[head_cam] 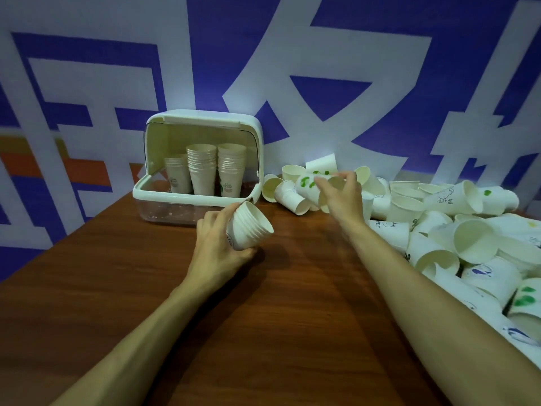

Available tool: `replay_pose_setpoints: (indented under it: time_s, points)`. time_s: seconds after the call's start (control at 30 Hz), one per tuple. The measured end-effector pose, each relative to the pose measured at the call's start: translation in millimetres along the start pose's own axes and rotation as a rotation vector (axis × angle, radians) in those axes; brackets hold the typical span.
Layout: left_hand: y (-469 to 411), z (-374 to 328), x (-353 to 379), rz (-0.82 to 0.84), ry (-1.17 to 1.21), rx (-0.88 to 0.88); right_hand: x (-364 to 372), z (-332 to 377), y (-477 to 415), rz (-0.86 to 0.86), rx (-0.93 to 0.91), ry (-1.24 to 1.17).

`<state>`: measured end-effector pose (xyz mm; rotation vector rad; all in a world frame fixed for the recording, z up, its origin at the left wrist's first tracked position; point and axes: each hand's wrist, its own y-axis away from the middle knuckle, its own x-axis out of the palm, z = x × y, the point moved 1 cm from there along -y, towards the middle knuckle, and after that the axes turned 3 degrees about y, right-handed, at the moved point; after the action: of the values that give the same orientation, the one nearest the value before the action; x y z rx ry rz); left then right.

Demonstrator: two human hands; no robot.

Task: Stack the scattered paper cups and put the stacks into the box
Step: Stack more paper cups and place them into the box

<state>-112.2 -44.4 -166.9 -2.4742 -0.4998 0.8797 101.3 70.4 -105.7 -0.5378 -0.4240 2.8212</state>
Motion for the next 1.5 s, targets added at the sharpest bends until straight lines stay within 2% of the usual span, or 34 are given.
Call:
replay_pose_setpoints:
  time_s: [0.07,0.13,0.23,0.33,0.43,0.47,0.53,0.63,0.7,0.8,0.93,1.03,1.1,1.17,1.27,1.33,1.5]
  points:
    - [1,-1,-1,-0.015,-0.018,0.003,-9,14,10,0.088,0.005,-0.252]
    - [2,-3,-2,-0.018,-0.031,0.012,-14,25,21,0.184,-0.03,-0.292]
    - [5,-9,-2,0.004,-0.04,0.071,-12,33,37,0.391,-0.112,-0.086]
    - [10,-14,3,0.088,-0.101,0.193,1,36,54,0.569,-0.203,0.219]
    - [13,-15,6,0.125,-0.052,0.162,3,37,68,0.71,-0.131,0.336]
    - [14,-16,6,0.134,-0.032,0.141,-1,37,68,0.709,-0.137,0.337]
    - [14,-18,6,0.156,0.006,0.115,-16,32,60,0.602,-0.193,0.436]
    - [17,-26,6,0.191,0.088,0.101,-54,17,35,0.355,-0.247,0.796]
    - [18,-35,8,0.204,0.109,0.103,-82,3,21,0.265,-0.242,1.105]
    - [15,-49,17,0.218,0.079,0.132,-108,-20,8,0.286,-0.17,1.364]
    - [7,-68,35,0.279,0.048,0.146,-117,-47,-3,0.412,-0.074,1.462]
    - [-1,-76,46,0.281,0.06,0.13,-113,-58,-7,0.343,-0.164,1.433]
    - [-6,-79,52,0.276,0.063,0.107,-109,-53,-7,0.285,-0.206,1.274]
    - [-8,-77,55,0.262,0.051,0.085,-109,-39,-7,0.277,-0.168,0.89]
    - [-10,-69,55,0.238,0.047,0.034,-114,-11,-3,0.414,-0.066,0.248]
    - [-10,-64,53,0.214,0.049,0.012,-115,5,5,0.503,-0.047,0.039]
    - [-4,-65,50,0.191,0.071,0.077,-91,21,22,0.51,-0.205,0.243]
